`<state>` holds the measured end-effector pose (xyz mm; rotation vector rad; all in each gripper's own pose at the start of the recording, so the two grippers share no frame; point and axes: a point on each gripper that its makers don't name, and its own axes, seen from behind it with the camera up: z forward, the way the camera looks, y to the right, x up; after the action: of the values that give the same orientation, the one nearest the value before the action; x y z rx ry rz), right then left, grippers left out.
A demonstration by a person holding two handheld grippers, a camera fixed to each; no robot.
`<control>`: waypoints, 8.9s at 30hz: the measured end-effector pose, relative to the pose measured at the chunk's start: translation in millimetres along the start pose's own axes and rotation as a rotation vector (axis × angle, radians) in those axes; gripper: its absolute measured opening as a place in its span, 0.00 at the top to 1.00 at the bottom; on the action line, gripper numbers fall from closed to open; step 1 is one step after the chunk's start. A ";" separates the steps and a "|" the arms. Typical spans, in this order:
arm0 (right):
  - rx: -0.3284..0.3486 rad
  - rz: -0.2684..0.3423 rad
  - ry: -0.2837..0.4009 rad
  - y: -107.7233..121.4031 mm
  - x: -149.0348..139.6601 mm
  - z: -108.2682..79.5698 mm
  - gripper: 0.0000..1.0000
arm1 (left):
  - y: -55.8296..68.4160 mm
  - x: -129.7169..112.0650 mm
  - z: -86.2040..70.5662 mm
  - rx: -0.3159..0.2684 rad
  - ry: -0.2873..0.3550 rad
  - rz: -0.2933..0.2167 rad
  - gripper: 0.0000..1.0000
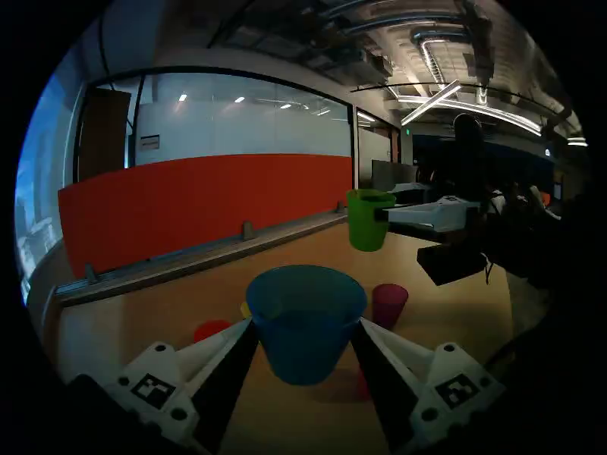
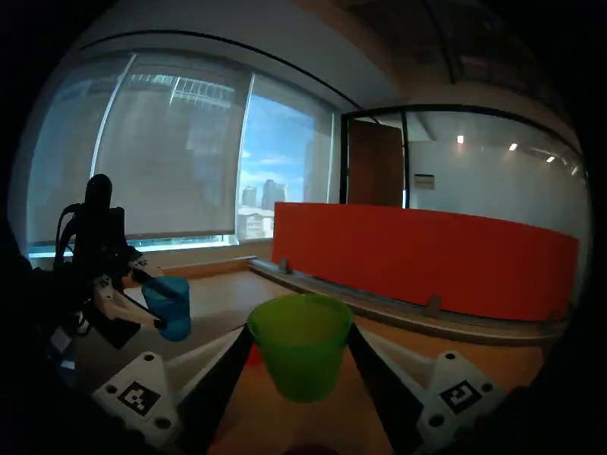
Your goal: Pour water
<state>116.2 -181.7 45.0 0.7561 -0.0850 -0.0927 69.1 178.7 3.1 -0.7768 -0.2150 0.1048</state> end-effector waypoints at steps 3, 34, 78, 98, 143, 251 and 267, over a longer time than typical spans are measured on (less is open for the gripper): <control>0.000 0.001 0.001 0.7 -1.1 -0.6 0.07 | 0.1 3.6 0.4 -0.002 0.015 -0.007 0.19; 0.030 0.011 -0.001 -4.0 -8.0 -6.3 0.09 | -5.1 44.0 1.2 0.009 0.130 -0.027 0.19; 0.201 0.023 -0.029 -74.4 -32.6 4.5 0.10 | -8.0 118.4 -2.6 0.134 0.200 0.260 0.19; 0.262 0.033 -0.029 -99.6 -35.5 10.9 0.10 | -8.7 132.0 0.6 0.171 0.188 0.380 0.19; 0.338 0.027 -0.017 -127.9 -30.7 26.7 0.10 | -7.9 153.9 1.0 0.226 0.187 0.610 0.19; 0.341 0.021 0.015 -126.7 -22.0 27.1 0.10 | 8.9 180.0 0.8 0.311 0.157 1.079 0.19; 0.336 0.018 0.019 -126.3 -20.1 26.1 0.11 | 12.5 186.5 -4.8 0.319 0.162 1.129 0.19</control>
<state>86.7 -288.5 -23.8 1.0915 -0.0911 -0.0542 251.6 216.5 19.6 -0.5034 0.4125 1.1112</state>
